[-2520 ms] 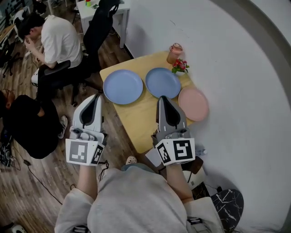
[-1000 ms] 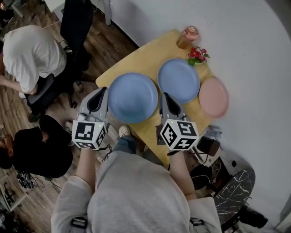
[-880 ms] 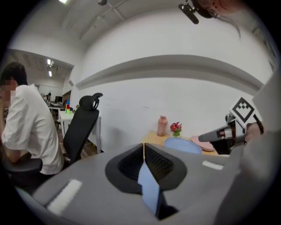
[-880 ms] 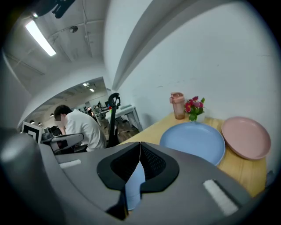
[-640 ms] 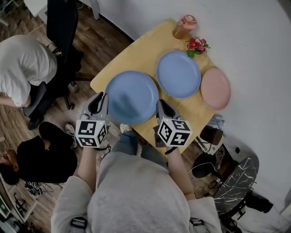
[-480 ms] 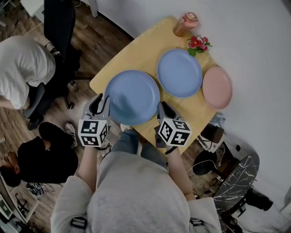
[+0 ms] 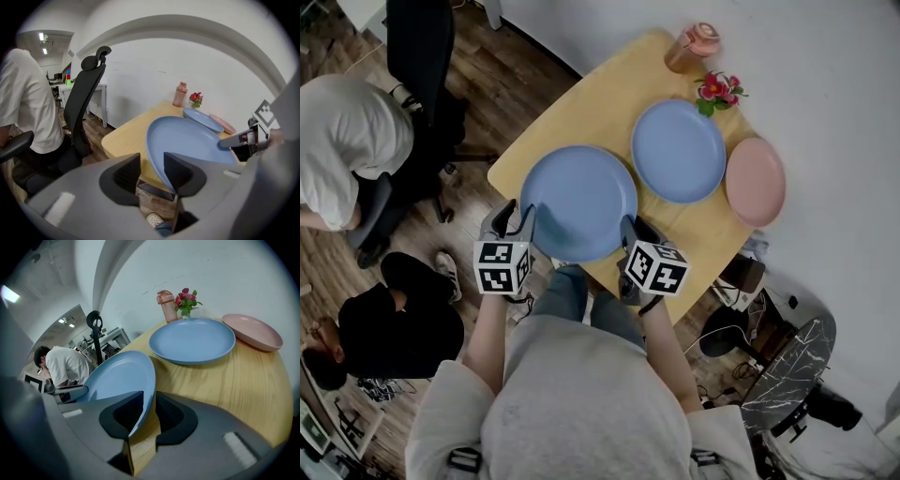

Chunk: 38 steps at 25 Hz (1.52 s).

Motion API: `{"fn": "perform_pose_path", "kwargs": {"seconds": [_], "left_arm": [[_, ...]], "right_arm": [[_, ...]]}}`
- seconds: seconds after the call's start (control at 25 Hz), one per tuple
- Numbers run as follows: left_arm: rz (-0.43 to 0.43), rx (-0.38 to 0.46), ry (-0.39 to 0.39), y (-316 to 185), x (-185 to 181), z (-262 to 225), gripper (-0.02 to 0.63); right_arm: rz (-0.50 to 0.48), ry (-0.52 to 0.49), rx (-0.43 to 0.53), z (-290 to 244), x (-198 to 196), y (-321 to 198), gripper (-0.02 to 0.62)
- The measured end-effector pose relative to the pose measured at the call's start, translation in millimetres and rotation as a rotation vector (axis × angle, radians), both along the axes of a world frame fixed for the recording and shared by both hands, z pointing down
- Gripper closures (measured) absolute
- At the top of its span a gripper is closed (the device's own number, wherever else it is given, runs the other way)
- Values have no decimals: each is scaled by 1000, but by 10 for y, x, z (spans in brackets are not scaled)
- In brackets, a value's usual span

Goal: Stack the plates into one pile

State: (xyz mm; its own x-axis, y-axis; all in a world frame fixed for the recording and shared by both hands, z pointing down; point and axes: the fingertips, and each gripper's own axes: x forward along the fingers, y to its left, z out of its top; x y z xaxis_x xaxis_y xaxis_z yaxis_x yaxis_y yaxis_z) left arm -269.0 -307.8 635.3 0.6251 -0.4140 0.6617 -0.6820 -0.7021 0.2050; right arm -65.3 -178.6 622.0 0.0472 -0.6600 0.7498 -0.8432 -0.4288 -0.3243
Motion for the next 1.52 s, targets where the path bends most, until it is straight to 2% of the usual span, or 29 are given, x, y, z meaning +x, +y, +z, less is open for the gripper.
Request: {"fn": "perform_pose_path", "kwargs": {"seconds": [0.16, 0.32, 0.64, 0.84, 1.16, 1.52], "left_arm": [[4, -24, -33, 40, -2, 86, 446], [-59, -54, 12, 5, -3, -57, 474], [-33, 43, 105, -146, 183, -656, 476], [20, 93, 138, -129, 455, -933, 473], [95, 128, 200, 48, 1053, -1238, 466], [65, 140, 208, 395, 1608, -1387, 466]], "right_arm": [[-6, 31, 3, -23, 1, -34, 543], [-6, 78, 24, -194, 32, -67, 549], [-2, 158, 145, -784, 190, -172, 548], [31, 203, 187, -1042, 411, -86, 548], [67, 270, 248, -1429, 944, 147, 548], [39, 282, 284, -1608, 1556, 405, 551]]}}
